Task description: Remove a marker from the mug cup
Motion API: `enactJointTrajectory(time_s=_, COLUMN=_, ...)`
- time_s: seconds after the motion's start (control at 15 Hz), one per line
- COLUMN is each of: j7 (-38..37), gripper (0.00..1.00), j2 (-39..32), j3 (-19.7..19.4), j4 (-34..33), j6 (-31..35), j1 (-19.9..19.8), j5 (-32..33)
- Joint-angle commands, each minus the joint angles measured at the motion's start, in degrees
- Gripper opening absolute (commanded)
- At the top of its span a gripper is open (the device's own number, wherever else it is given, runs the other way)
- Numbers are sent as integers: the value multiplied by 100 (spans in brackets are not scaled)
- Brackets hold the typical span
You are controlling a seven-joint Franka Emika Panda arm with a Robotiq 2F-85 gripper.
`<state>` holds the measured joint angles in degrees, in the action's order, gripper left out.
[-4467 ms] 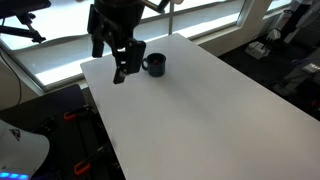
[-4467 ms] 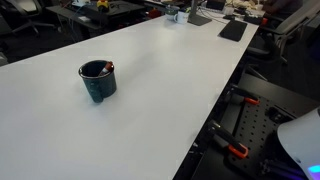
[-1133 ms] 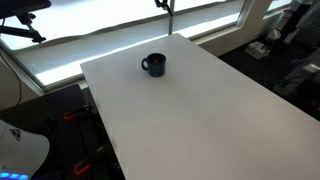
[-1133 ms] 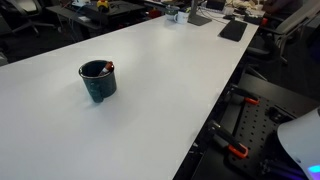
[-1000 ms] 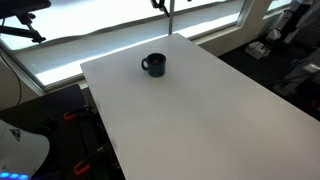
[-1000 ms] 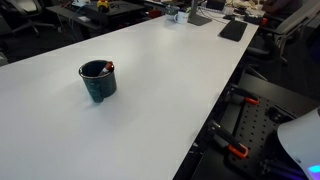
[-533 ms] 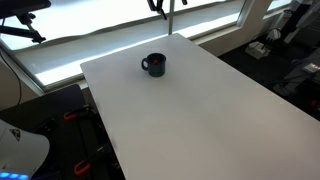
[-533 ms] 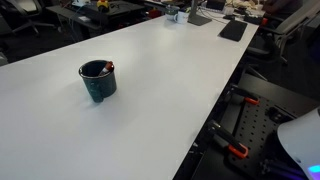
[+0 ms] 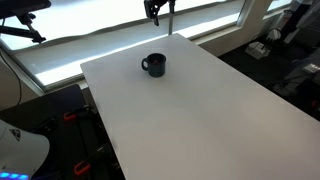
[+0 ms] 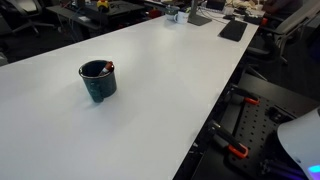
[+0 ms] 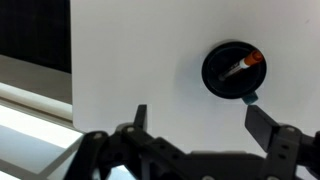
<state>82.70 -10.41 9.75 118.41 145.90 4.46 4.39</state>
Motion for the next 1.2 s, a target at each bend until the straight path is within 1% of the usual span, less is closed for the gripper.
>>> enactJointTrajectory(time_s=0.0, j7=476, gripper=100, j2=-159, j3=73, j4=-18, j6=-459, j1=-108, j5=-474)
enactJointTrajectory(time_s=0.07, j7=352, gripper=100, j2=-142, j3=48, j4=-9, j6=-217, j1=-38, j5=-353)
enactJointTrajectory(time_s=0.4, j7=346, gripper=100, j2=-241, j3=44, j4=-17, j6=-329, j1=-79, j5=-352)
enactJointTrajectory(time_s=0.8, j7=289, gripper=100, j2=-584, j3=65, j4=-104, j6=-518, j1=-59, j5=-349)
enactJointTrajectory(time_s=1.07, j7=364, gripper=100, j2=-835, j3=131, j4=-87, j6=-598, j1=-161, j5=-536)
enactJointTrajectory(time_s=1.13, j7=321, gripper=100, j2=-777, j3=84, j4=-17, j6=-415, j1=-120, j5=-358)
